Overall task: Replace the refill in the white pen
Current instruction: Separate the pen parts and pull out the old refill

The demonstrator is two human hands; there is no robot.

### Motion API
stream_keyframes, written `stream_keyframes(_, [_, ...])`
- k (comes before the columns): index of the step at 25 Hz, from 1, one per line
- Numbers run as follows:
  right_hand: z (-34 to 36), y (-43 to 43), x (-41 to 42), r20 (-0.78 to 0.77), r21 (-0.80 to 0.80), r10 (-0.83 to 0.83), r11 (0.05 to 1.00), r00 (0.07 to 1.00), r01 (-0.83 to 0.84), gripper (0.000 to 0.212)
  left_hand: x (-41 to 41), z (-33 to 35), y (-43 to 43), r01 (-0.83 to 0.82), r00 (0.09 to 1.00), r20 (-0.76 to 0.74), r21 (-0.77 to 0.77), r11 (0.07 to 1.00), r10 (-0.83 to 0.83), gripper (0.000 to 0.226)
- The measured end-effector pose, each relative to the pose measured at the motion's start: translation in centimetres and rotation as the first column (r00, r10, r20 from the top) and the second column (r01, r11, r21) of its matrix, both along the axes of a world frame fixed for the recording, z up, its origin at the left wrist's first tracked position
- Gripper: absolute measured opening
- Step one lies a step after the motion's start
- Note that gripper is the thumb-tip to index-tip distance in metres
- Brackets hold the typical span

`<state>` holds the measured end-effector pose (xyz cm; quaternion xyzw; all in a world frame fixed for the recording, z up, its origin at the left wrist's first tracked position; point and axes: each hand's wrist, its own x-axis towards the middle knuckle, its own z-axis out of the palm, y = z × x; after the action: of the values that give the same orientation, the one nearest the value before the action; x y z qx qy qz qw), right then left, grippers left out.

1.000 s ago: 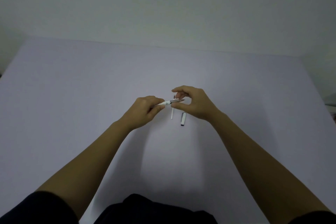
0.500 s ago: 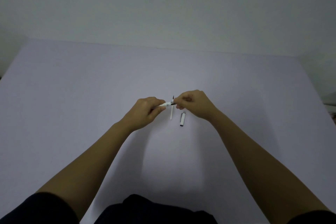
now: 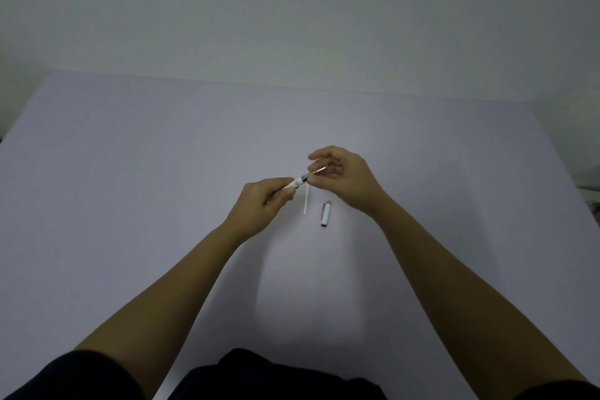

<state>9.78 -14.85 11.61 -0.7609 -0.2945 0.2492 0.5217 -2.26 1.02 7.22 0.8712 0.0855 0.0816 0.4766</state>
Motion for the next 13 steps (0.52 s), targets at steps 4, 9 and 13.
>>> stream_keyframes(4, [-0.2, 0.2, -0.3, -0.159, 0.142, -0.014, 0.989, 0.987, 0.037, 0.042, 0.0, 0.1, -0.8, -0.037, 0.999, -0.026, -0.211, 0.977, 0.033, 0.016])
stream_keyframes(9, [-0.9, 0.5, -0.8, -0.163, 0.094, -0.187, 0.974, 0.969, 0.204, 0.008, 0.2, 0.4, -1.2, -0.052, 0.998, -0.032, -0.254, 0.966, 0.045, 0.019])
stream_keyframes(13, [-0.7, 0.5, -0.8, -0.221, 0.147, -0.130, 0.975, 0.967, 0.165, 0.016, 0.4, 0.2, -1.3, -0.065, 0.998, -0.027, -0.251, 0.966, 0.060, 0.017])
